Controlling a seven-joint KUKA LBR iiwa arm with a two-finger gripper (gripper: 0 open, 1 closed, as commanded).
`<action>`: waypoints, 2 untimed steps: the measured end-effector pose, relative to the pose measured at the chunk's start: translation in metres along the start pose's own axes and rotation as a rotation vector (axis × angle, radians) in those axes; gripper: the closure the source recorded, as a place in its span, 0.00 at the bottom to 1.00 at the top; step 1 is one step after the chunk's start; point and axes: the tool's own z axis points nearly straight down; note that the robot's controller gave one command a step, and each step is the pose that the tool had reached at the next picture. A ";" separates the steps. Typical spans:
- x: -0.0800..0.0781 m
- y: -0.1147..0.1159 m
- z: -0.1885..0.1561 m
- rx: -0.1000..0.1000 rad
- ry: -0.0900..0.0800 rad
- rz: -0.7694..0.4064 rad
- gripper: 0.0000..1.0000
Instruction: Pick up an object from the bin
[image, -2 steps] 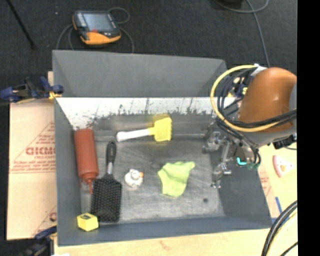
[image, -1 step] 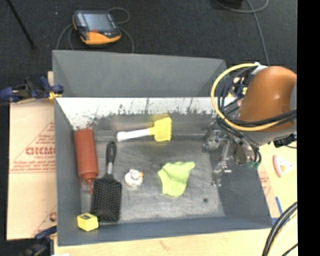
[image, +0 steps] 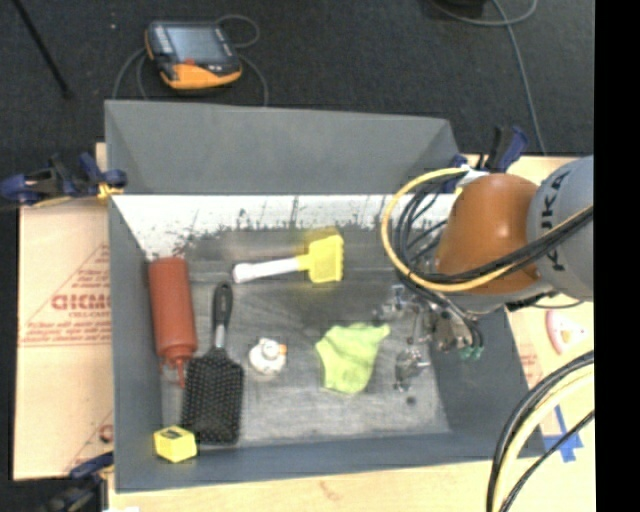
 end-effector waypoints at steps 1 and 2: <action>-0.004 0.006 0.026 -0.002 0.008 -0.089 0.00; -0.010 0.026 -0.021 -0.001 -0.001 -0.146 0.00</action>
Offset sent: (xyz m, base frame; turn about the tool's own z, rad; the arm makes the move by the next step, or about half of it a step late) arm 0.0057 0.0279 0.0173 -0.1478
